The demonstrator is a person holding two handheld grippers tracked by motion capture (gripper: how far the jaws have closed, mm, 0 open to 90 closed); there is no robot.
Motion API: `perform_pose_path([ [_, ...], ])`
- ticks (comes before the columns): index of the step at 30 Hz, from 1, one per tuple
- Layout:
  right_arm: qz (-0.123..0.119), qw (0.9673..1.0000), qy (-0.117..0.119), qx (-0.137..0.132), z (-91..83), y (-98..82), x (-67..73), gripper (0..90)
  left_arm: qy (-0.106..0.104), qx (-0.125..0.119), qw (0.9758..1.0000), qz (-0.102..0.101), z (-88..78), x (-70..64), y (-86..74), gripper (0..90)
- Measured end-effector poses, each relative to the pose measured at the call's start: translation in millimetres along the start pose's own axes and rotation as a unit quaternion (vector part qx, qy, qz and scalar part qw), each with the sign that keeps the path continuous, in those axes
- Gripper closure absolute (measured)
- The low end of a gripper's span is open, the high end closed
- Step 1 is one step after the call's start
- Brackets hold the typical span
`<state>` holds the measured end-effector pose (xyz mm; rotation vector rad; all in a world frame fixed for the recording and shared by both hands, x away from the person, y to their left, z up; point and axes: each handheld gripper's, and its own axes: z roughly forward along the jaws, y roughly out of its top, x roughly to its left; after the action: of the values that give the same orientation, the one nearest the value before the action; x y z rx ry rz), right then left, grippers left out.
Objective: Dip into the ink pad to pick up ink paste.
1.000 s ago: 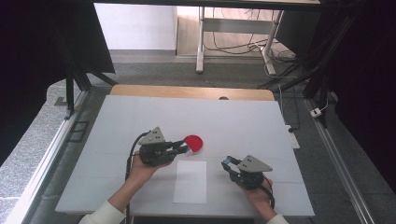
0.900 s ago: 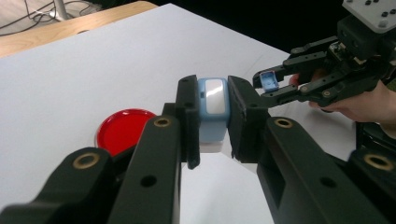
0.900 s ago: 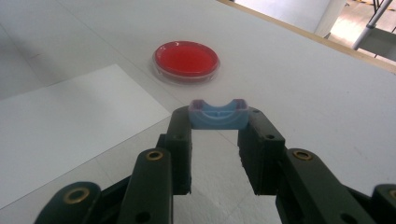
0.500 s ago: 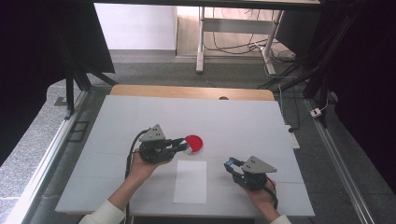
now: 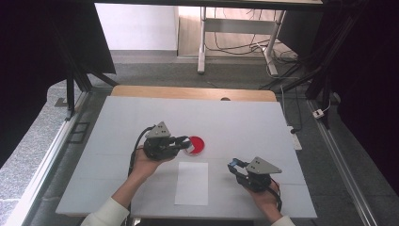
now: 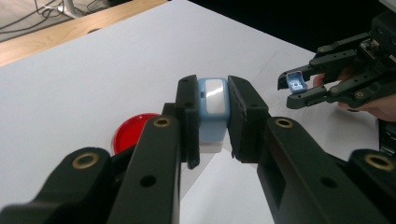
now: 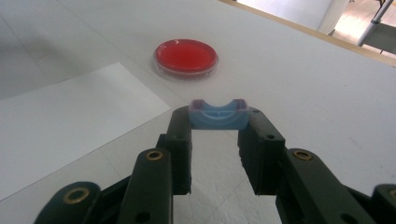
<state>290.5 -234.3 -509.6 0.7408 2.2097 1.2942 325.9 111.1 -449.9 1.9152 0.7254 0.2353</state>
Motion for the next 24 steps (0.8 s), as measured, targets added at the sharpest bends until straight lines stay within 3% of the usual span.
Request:
perform_pose_path([
  [15, -0.002, 1.0, -0.001, -0.001, 1.4, -1.2, 2.1, 65.3, 0.016, 0.022, 0.9996, 0.004, 18.5, 21.2, 10.7, 74.6],
  [21, 0.0, 1.0, -0.008, -0.001, 0.9, -0.9, 2.5, 65.3, 0.011, 0.027, 0.9995, 0.007, 23.7, 24.0, 15.0, 74.6],
  [24, -0.001, 0.9999, -0.013, -0.004, 0.5, -0.6, 1.3, 65.3, 0.008, 0.026, 0.9996, 0.0, 29.4, 26.6, 14.0, 74.6],
])
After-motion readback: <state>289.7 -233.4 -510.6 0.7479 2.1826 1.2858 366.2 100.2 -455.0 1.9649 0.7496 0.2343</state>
